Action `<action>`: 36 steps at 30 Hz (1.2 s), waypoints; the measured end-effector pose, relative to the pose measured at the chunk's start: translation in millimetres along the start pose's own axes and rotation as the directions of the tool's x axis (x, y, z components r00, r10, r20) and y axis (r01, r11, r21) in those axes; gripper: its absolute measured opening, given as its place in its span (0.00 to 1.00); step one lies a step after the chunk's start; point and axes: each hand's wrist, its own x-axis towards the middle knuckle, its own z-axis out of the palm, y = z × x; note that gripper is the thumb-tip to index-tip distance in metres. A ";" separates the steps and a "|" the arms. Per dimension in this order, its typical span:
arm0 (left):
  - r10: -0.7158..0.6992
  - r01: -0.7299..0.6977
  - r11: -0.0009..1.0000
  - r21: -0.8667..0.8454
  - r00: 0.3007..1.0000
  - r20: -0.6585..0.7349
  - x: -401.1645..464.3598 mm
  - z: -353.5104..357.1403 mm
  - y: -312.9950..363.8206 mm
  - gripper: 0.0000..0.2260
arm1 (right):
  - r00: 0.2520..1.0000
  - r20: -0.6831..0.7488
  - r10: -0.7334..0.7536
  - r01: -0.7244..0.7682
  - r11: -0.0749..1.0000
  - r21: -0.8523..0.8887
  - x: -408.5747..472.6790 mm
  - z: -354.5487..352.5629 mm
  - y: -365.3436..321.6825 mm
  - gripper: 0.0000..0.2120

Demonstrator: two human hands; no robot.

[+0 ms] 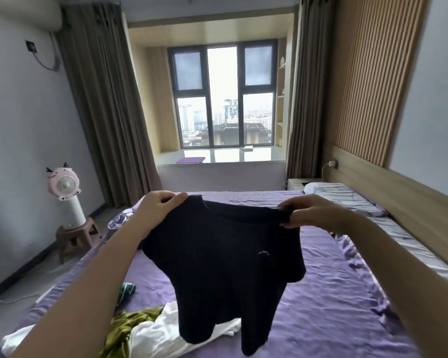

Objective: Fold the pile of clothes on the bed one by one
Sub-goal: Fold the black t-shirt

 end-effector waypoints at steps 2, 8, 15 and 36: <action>-0.002 0.001 1.000 0.028 1.000 0.020 -3.2 -0.7 0.8 0.14 | 0.999 -0.040 -0.011 0.001 0.969 -0.245 -6.1 7.5 -8.0 0.11; 0.012 -0.013 1.000 0.008 0.996 0.090 -20.2 -11.6 -3.2 0.14 | 0.932 -0.360 -0.049 -0.095 0.923 -0.373 -16.4 38.3 -12.0 0.07; 0.080 -0.083 0.996 0.023 0.992 0.100 -49.6 -31.8 -8.2 0.06 | 0.811 -0.547 -0.206 -0.153 0.829 -0.539 -44.8 70.3 -17.8 0.06; 0.031 -0.022 0.999 -0.030 0.944 0.329 -140.4 7.0 -78.6 0.05 | 0.862 -0.507 0.015 -0.393 0.652 -0.649 -146.9 123.9 43.3 0.17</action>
